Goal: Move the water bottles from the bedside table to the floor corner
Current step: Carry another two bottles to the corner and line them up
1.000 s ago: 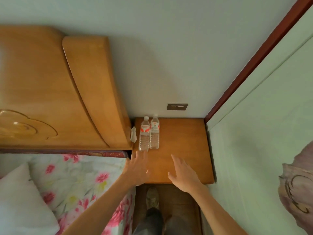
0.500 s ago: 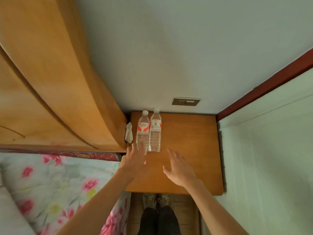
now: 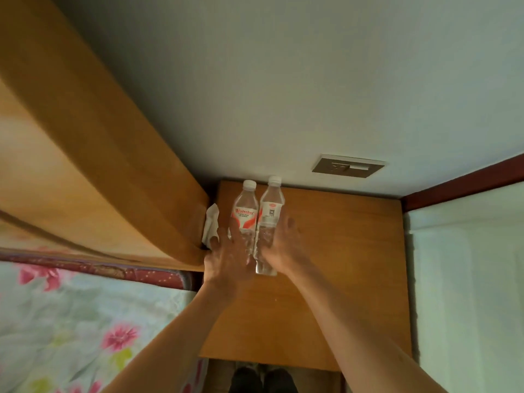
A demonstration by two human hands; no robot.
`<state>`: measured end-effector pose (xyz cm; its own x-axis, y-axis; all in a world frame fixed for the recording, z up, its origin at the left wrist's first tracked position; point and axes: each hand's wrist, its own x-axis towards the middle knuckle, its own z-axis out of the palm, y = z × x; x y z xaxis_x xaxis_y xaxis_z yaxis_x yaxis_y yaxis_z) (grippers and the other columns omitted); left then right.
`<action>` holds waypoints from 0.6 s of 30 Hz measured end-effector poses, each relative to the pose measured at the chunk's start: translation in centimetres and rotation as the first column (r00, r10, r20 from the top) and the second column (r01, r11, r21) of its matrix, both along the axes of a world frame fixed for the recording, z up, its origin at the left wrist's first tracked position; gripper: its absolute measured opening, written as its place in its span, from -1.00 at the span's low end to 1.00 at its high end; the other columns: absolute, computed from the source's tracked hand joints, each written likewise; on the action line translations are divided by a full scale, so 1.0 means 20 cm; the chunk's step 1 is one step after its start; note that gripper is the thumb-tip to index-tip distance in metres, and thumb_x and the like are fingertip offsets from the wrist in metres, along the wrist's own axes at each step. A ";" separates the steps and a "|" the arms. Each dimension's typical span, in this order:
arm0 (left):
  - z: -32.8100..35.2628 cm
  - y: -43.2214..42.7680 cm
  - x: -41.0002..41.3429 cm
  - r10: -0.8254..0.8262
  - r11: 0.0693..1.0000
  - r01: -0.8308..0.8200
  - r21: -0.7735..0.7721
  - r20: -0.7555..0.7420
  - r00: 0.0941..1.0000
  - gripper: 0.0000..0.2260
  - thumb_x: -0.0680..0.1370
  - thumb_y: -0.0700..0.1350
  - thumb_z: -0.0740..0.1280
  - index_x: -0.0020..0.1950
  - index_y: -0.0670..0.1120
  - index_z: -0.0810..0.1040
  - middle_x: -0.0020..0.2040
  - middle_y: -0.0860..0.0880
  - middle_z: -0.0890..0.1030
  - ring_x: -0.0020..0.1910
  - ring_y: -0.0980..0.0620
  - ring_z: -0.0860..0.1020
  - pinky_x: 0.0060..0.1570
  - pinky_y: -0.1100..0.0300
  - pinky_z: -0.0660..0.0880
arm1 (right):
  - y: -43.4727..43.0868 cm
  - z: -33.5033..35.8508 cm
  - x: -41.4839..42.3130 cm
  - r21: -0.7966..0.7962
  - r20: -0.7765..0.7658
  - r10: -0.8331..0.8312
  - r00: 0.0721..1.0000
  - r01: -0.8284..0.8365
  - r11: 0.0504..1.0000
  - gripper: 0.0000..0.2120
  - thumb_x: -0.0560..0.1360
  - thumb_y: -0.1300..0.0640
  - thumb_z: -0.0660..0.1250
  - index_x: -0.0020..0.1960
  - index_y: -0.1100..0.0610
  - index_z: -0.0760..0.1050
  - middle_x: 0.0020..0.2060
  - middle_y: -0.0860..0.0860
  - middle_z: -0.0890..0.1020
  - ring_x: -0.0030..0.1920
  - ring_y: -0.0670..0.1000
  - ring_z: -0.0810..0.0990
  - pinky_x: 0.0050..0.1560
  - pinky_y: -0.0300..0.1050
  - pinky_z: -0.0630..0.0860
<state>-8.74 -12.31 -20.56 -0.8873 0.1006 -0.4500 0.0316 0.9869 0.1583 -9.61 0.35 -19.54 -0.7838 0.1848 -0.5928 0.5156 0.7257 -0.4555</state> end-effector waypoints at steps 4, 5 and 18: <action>-0.05 0.01 -0.03 0.032 0.998 -0.033 0.047 0.017 0.999 -0.13 0.48 0.24 0.33 0.52 -0.07 -0.15 0.45 -0.15 0.26 0.31 -0.10 0.42 0.09 0.05 0.55 | -0.04 -0.07 -0.09 0.024 -0.021 -0.129 0.991 0.129 0.991 0.02 0.40 -0.09 0.50 0.57 0.07 -0.14 0.36 0.13 0.35 0.31 0.18 0.44 0.18 0.13 0.55; -0.06 0.01 -0.04 0.052 0.996 -0.053 0.071 0.022 0.998 -0.12 0.48 0.25 0.32 0.53 -0.06 -0.15 0.46 -0.15 0.25 0.32 -0.10 0.42 0.09 0.04 0.55 | -0.04 -0.08 -0.11 0.032 -0.023 -0.151 0.988 0.151 0.988 0.04 0.40 -0.11 0.49 0.57 0.08 -0.16 0.37 0.13 0.33 0.32 0.18 0.44 0.18 0.11 0.55; -0.17 0.05 -0.11 0.237 0.946 -0.227 0.230 -0.014 0.972 -0.11 0.40 0.43 0.27 0.49 -0.01 -0.05 0.35 -0.10 0.42 0.18 -0.08 0.56 0.00 -0.03 0.61 | 0.01 -0.15 -0.10 -0.008 -0.021 -0.283 0.959 0.283 0.959 -0.24 0.39 -0.20 0.47 0.37 0.11 0.18 0.20 0.07 0.46 0.15 0.11 0.54 0.09 0.06 0.59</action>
